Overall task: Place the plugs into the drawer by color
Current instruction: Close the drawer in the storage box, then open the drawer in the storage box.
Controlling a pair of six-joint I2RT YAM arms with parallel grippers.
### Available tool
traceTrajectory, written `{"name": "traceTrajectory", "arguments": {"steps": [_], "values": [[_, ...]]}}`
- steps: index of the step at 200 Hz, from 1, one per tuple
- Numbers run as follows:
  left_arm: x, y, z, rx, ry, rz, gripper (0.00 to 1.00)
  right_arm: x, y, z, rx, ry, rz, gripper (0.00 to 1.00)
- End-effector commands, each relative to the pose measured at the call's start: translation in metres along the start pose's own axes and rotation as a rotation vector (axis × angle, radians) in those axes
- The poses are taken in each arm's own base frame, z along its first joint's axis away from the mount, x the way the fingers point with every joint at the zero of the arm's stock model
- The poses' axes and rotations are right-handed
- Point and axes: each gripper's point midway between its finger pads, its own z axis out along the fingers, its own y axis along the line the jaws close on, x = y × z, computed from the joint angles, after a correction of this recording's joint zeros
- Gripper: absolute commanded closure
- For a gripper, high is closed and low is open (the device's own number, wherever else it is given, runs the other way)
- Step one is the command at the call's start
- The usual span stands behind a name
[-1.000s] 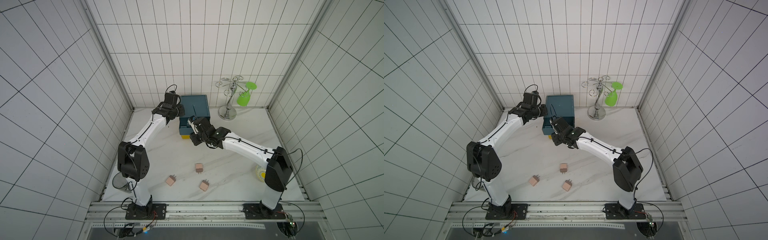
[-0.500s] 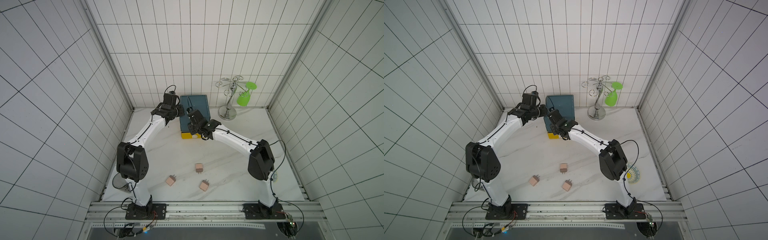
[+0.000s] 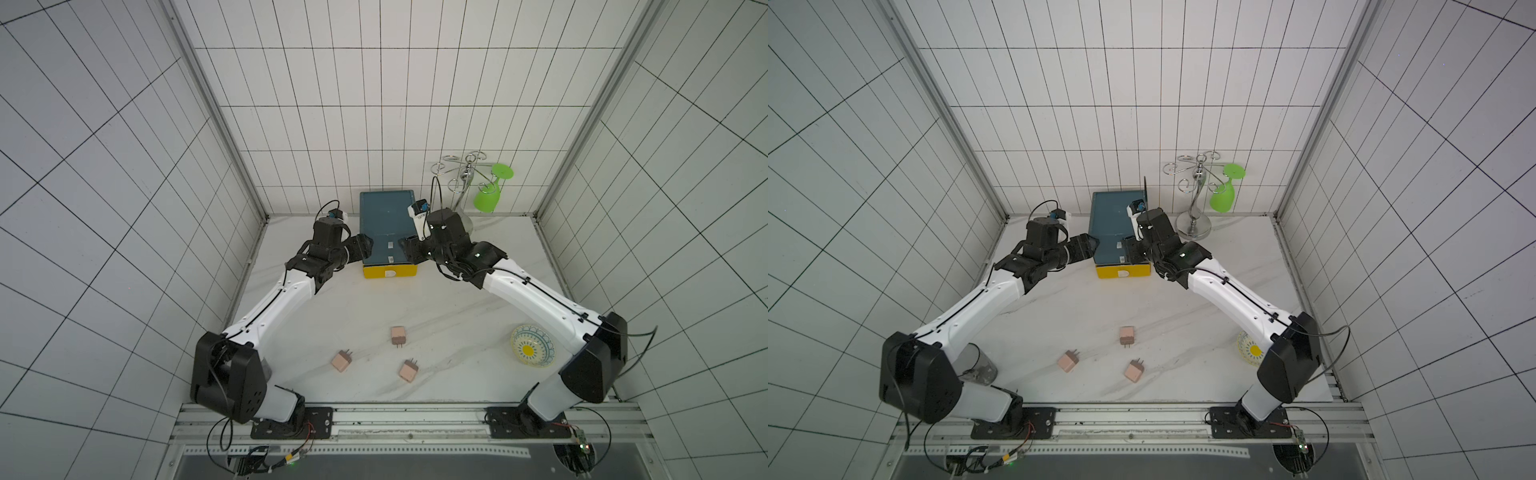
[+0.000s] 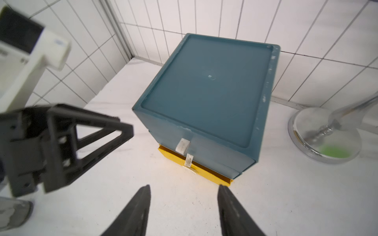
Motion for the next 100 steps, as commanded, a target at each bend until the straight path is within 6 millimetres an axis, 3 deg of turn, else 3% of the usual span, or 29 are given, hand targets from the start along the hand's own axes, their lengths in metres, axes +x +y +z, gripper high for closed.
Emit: {"name": "traceTrajectory", "arguments": {"steps": [1,14,32,64,87,100], "values": [[0.006,-0.009,0.000,0.109,-0.045,-0.072,0.23,0.013,-0.014,0.016,-0.043,0.046,0.058,0.35],[0.020,-0.027,0.001,0.251,-0.008,-0.114,0.24,0.008,-0.032,0.022,-0.023,0.055,0.100,0.35],[0.034,-0.038,0.000,0.301,-0.015,-0.109,0.24,0.002,-0.046,0.030,-0.051,0.065,0.159,0.35],[0.050,-0.023,0.006,0.303,-0.065,-0.179,0.25,-0.009,-0.052,0.036,-0.051,0.064,0.153,0.35],[0.057,-0.025,0.016,0.398,-0.090,-0.246,0.40,-0.010,-0.060,0.046,-0.069,0.080,0.168,0.38],[0.061,-0.022,0.017,0.415,-0.149,-0.272,0.40,-0.008,-0.066,0.053,-0.092,0.086,0.199,0.41]]}}
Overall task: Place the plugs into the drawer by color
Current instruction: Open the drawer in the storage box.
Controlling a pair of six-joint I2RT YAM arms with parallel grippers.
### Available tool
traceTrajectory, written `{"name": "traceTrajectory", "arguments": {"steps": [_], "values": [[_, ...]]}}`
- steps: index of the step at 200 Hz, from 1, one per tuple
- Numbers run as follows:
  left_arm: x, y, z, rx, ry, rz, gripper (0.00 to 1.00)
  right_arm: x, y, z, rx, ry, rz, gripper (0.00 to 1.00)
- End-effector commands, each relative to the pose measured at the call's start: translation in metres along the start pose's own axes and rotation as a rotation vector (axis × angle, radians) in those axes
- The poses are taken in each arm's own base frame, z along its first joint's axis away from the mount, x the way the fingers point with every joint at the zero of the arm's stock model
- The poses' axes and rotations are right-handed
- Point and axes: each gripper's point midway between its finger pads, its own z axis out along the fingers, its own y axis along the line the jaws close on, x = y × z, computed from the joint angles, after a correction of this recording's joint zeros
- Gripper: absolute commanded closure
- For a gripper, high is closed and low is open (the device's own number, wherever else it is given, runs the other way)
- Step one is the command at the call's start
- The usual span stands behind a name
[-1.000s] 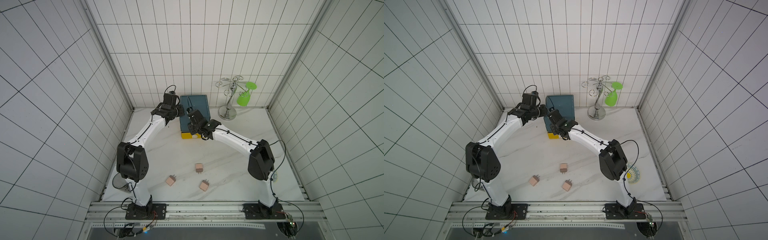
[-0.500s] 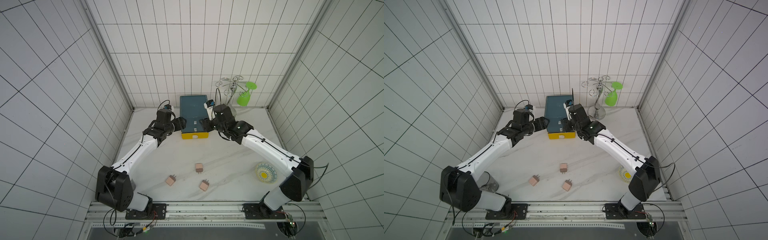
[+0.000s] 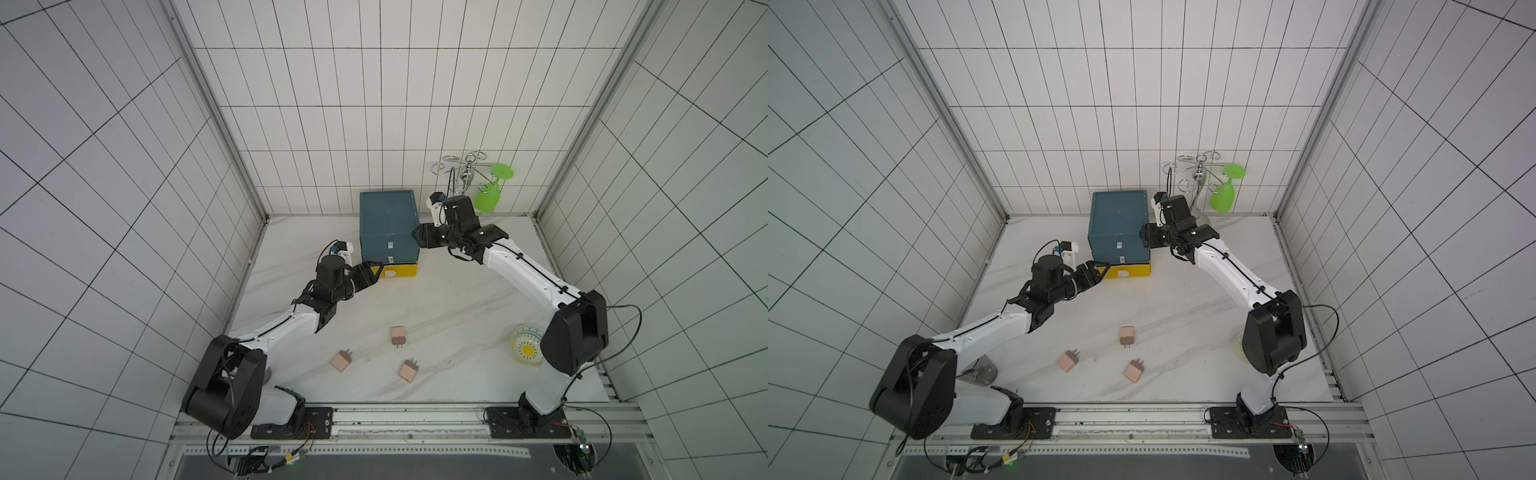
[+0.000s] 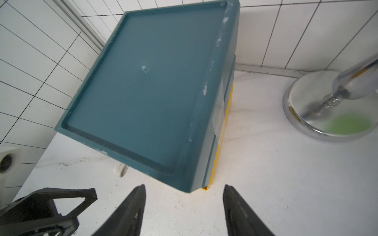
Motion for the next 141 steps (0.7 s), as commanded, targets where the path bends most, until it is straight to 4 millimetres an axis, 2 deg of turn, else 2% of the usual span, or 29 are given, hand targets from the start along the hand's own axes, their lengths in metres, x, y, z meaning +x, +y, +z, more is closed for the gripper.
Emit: {"name": "traceTrajectory", "arguments": {"steps": [1,57,90,111,141], "values": [[-0.013,-0.020,0.001,0.153,-0.132,-0.044,0.40,-0.014,0.000,0.003,-0.067,-0.010,0.031,0.41],[0.000,-0.001,0.051,0.130,-0.057,-0.070,0.38,-0.004,-0.012,0.024,-0.065,0.040,0.018,0.49],[-0.004,0.014,0.063,0.088,-0.101,-0.062,0.38,0.009,-0.017,0.032,-0.071,0.092,-0.009,0.49],[-0.005,0.011,0.075,0.122,-0.090,-0.076,0.44,0.013,-0.021,0.037,-0.083,0.105,-0.003,0.50],[-0.004,0.020,0.089,0.108,-0.097,-0.072,0.45,0.019,-0.022,0.041,-0.096,0.122,-0.007,0.51]]}}
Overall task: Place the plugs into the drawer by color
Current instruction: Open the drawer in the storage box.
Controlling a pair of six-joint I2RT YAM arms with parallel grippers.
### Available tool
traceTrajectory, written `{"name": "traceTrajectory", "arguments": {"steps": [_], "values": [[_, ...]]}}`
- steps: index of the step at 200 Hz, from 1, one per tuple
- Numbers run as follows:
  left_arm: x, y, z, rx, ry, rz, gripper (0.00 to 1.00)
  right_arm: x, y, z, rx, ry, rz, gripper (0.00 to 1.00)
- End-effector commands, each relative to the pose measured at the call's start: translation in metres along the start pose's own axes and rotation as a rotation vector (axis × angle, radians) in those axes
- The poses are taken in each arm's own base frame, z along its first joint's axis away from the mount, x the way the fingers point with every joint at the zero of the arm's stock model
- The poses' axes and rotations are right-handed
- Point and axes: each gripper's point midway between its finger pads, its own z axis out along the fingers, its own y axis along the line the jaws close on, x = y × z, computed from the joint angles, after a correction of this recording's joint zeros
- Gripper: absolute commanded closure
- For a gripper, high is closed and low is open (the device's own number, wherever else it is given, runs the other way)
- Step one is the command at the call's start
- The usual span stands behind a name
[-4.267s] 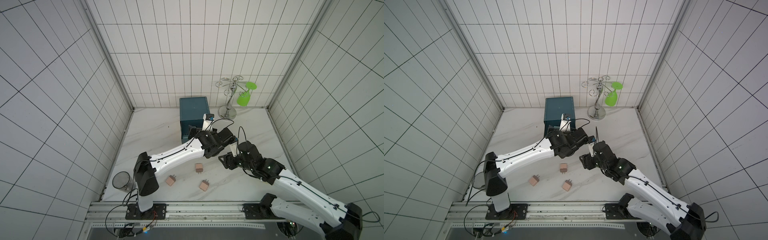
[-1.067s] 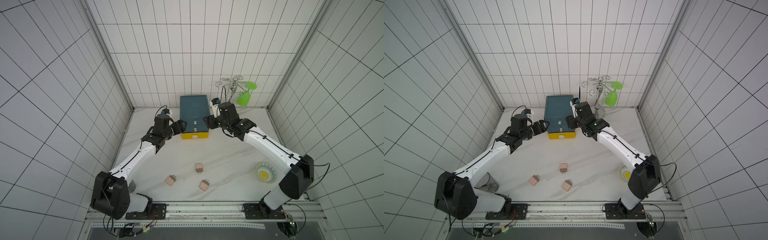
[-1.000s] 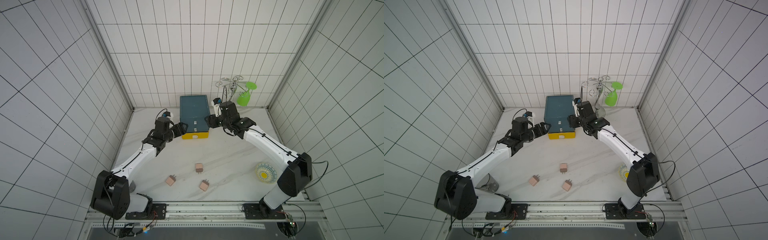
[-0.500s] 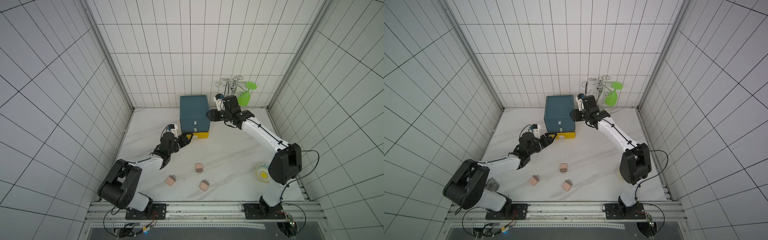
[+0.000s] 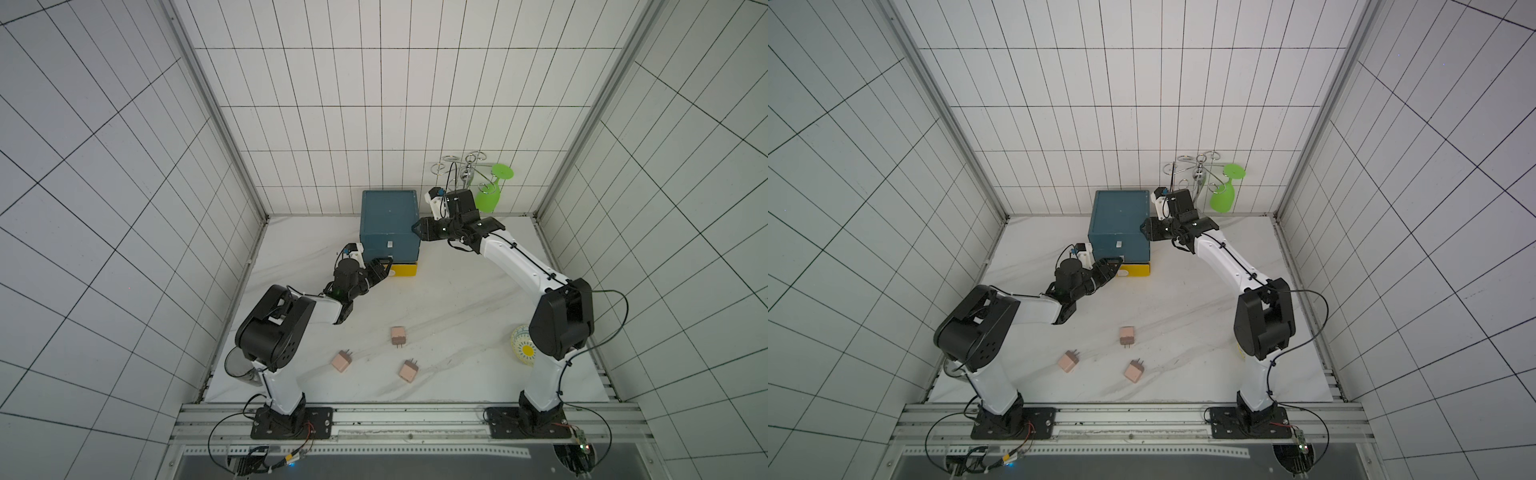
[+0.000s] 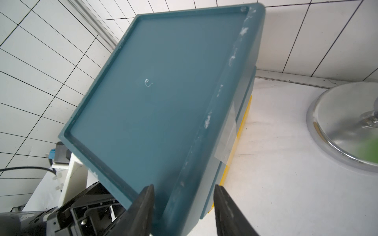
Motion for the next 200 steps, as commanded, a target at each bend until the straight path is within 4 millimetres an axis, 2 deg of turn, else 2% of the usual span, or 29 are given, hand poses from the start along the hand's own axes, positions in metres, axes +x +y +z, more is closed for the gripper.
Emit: {"name": "traceTrajectory", "arguments": {"steps": [1,22,33,64,78,106,146,157,169,185,200], "values": [[-0.007,-0.005,0.011,0.030,-0.030,0.018,0.45,0.025,-0.010,0.013,0.002,0.097,-0.001,0.51],[-0.006,0.000,0.018,0.021,-0.021,0.019,0.57,0.027,-0.010,0.014,-0.013,0.103,0.000,0.51],[-0.006,-0.003,0.020,0.037,-0.017,0.019,0.67,0.028,-0.009,0.015,-0.022,0.105,0.002,0.51],[-0.006,-0.004,0.020,0.037,-0.021,0.022,0.80,0.027,-0.011,0.012,-0.017,0.099,-0.002,0.51],[-0.006,-0.005,0.019,0.039,-0.021,0.033,1.00,0.028,-0.012,0.011,-0.015,0.097,-0.003,0.51],[0.003,-0.013,0.009,0.055,0.007,0.046,1.00,0.028,-0.013,0.010,-0.017,0.098,0.003,0.51],[0.029,-0.016,-0.028,0.026,0.058,0.073,1.00,0.027,-0.015,0.007,-0.025,0.095,0.021,0.51],[0.038,-0.020,-0.040,0.030,0.073,0.073,1.00,0.026,-0.015,0.006,-0.032,0.092,0.027,0.51],[0.052,-0.016,-0.050,-0.004,0.100,0.078,1.00,0.024,-0.018,0.005,-0.035,0.089,0.034,0.51],[0.072,-0.008,-0.056,-0.032,0.138,0.088,1.00,0.020,-0.021,0.003,-0.031,0.081,0.046,0.51],[0.084,-0.006,-0.062,-0.004,0.161,0.058,1.00,0.020,-0.023,0.004,-0.031,0.083,0.054,0.51]]}}
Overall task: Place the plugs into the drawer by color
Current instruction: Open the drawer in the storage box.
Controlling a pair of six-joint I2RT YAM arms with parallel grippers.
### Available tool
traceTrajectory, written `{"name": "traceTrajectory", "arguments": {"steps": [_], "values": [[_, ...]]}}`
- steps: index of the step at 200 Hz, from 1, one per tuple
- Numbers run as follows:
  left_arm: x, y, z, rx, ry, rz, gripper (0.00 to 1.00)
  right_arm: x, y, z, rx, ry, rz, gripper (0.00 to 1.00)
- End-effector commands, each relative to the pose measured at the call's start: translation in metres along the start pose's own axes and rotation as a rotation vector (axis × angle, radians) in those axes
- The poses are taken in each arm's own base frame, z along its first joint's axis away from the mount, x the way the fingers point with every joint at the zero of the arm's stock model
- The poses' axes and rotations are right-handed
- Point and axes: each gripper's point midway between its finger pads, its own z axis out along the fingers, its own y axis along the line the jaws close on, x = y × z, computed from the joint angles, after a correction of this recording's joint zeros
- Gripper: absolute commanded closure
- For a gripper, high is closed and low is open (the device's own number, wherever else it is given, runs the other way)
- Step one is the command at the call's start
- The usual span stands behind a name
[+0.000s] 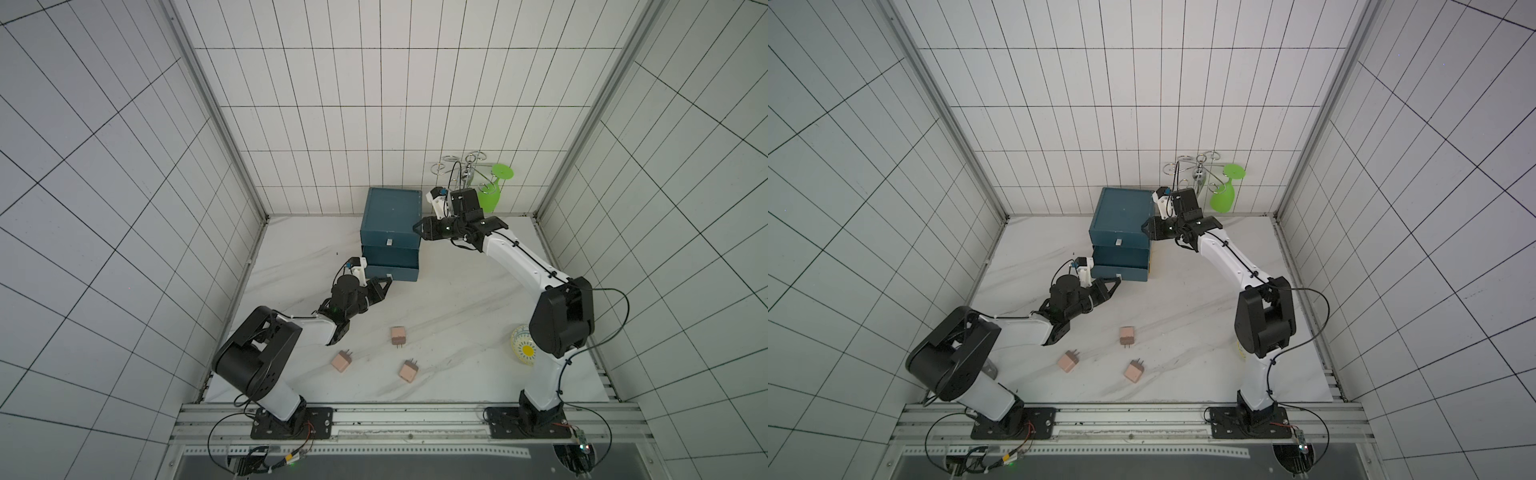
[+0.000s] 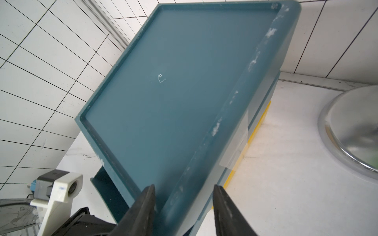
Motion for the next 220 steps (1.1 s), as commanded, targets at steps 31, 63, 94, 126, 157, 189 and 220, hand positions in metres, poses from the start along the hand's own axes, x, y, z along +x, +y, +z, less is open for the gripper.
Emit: {"name": "traceTrajectory", "arguments": {"steps": [31,63,94,126,157,189,220], "values": [[0.030,0.007,-0.014,-0.023,0.073,0.021,1.00,0.021,-0.016,0.014,0.009,0.097,0.068,0.51],[0.028,0.007,-0.018,-0.055,0.075,0.040,0.99,0.024,-0.010,0.014,0.011,0.111,0.055,0.47],[0.032,0.004,-0.023,-0.052,0.076,0.041,0.52,0.020,-0.003,0.005,0.018,0.098,0.046,0.36],[0.028,0.002,-0.037,-0.087,0.062,0.058,0.45,0.010,0.002,-0.012,0.033,0.069,0.035,0.34],[0.045,0.002,-0.056,-0.146,0.147,0.097,0.48,0.012,0.007,-0.049,0.085,0.042,0.110,0.34],[0.082,0.010,-0.084,-0.221,0.303,0.122,0.54,0.085,0.028,-0.088,0.112,0.110,0.197,0.29],[0.094,0.004,-0.117,-0.283,0.345,0.180,0.52,0.169,0.050,-0.100,0.152,0.248,0.212,0.31]]}}
